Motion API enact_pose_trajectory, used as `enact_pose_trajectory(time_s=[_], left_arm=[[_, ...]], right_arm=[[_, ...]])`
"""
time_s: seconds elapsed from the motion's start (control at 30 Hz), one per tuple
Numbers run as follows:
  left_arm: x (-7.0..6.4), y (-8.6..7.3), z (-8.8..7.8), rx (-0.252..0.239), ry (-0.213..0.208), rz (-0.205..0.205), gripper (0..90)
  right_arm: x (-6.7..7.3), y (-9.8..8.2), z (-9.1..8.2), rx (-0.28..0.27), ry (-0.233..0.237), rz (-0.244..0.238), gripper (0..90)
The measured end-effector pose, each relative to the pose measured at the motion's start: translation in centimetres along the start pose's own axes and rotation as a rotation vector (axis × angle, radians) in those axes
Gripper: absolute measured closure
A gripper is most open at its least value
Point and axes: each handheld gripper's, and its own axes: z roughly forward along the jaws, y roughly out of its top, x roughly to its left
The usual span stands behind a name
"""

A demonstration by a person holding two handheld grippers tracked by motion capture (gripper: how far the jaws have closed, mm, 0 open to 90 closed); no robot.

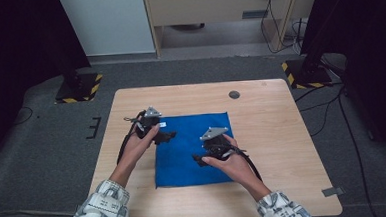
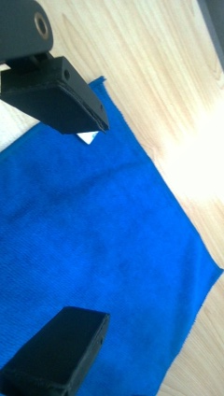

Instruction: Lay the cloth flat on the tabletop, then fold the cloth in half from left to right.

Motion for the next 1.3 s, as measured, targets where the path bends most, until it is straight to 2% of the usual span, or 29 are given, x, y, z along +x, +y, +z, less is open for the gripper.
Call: enact_pose_trajectory(time_s=[0.4,0.5,0.63,0.73,0.87,1.0,1.3], left_arm=[[0.4,1.2,-0.2,-0.004,0.010,-0.006,7.2],[0.5,1.5,-0.4,0.013,0.019,-0.016,7.3],[0.8,1.7,-0.5,0.013,0.021,-0.013,7.3],[1.2,1.8,-0.5,0.018,0.025,-0.017,7.2],[1.7,1.9,-0.7,0.001,0.030,-0.024,7.2],[2.1,1.9,-1.1,-0.018,0.032,-0.037,7.2],[3.0,1.4,-1.3,-0.010,0.042,-0.063,7.3]], right_arm=[[2.1,1.6,1.2,-0.005,0.045,-0.035,23.6],[2.6,2.0,1.5,-0.010,0.055,-0.041,25.2],[3.4,2.4,1.9,-0.008,0.073,-0.051,27.9],[4.0,2.7,2.4,-0.004,0.090,-0.057,29.3],[5.1,3.1,3.0,-0.005,0.115,-0.071,31.1],[6.0,3.3,3.6,0.007,0.130,-0.080,35.1],[7.8,3.4,4.6,0.007,0.161,-0.106,47.0]])
